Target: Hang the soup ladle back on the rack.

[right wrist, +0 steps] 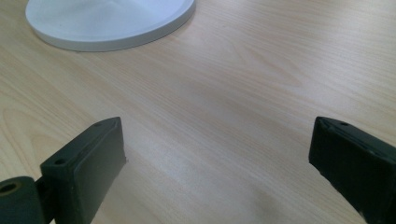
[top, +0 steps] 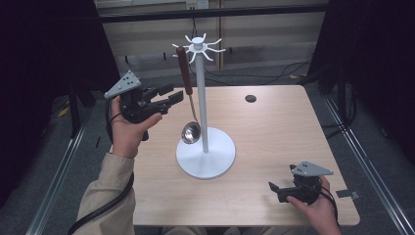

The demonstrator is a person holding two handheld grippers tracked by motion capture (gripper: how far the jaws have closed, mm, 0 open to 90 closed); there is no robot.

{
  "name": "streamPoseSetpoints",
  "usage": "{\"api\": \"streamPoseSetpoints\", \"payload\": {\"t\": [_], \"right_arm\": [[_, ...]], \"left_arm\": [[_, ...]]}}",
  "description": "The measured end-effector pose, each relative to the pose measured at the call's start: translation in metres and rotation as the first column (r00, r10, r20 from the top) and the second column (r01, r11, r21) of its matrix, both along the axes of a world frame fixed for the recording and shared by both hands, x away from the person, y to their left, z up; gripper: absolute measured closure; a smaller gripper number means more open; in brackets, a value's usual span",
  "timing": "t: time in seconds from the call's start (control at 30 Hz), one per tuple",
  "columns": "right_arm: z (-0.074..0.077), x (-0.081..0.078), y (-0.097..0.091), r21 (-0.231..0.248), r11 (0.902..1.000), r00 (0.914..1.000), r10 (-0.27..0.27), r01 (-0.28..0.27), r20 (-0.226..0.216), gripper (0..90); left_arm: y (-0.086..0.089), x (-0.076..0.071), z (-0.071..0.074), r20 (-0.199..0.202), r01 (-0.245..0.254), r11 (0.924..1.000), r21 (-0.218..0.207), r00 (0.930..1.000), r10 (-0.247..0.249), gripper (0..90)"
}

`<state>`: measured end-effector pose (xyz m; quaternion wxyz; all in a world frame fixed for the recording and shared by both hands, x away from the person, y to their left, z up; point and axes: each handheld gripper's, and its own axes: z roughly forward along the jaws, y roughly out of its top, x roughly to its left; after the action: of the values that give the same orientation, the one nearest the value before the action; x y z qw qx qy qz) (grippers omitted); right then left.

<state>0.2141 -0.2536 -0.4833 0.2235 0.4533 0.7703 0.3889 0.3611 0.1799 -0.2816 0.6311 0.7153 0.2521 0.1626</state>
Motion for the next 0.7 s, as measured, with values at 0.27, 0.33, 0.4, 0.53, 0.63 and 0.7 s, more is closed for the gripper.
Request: {"api": "streamPoseSetpoints", "payload": {"t": [0.27, 0.33, 0.4, 0.53, 0.63, 0.7], "right_arm": [[0.0, 0.0, 0.001, -0.003, 1.0, 1.0, 0.006, -0.006, 0.006, 3.2], [0.0, -0.001, 0.0, -0.004, 1.0, 1.0, 0.003, -0.003, 0.001, 3.2], [0.001, -0.001, -0.001, -0.001, 1.0, 1.0, 0.001, -0.001, 0.009, 3.2], [0.001, -0.001, 0.0, -0.001, 1.0, 0.9999, 0.003, -0.003, 0.01, 3.2], [0.001, -0.001, 0.002, -0.006, 0.9999, 0.9999, 0.009, -0.009, 0.009, 3.3], [0.001, -0.001, 0.002, -0.006, 0.9999, 0.9999, 0.01, -0.01, 0.009, 3.2]], "left_arm": [[0.001, -0.005, -0.009, 0.0, -0.019, 0.9993, 0.032, 0.9998, 0.019, 34.7], [0.002, -0.007, -0.013, 0.0, -0.035, 0.9988, 0.033, 0.9994, 0.035, 31.7], [0.003, -0.007, -0.015, -0.005, -0.036, 0.9988, 0.033, 0.9993, 0.036, 29.3], [0.005, -0.008, -0.022, -0.017, -0.058, 0.9965, 0.06, 0.9981, 0.059, 23.9], [0.007, -0.008, -0.026, -0.024, -0.07, 0.9951, 0.07, 0.9971, 0.072, 20.6], [0.008, -0.009, -0.028, -0.025, -0.078, 0.9943, 0.073, 0.9964, 0.08, 17.1]]}}
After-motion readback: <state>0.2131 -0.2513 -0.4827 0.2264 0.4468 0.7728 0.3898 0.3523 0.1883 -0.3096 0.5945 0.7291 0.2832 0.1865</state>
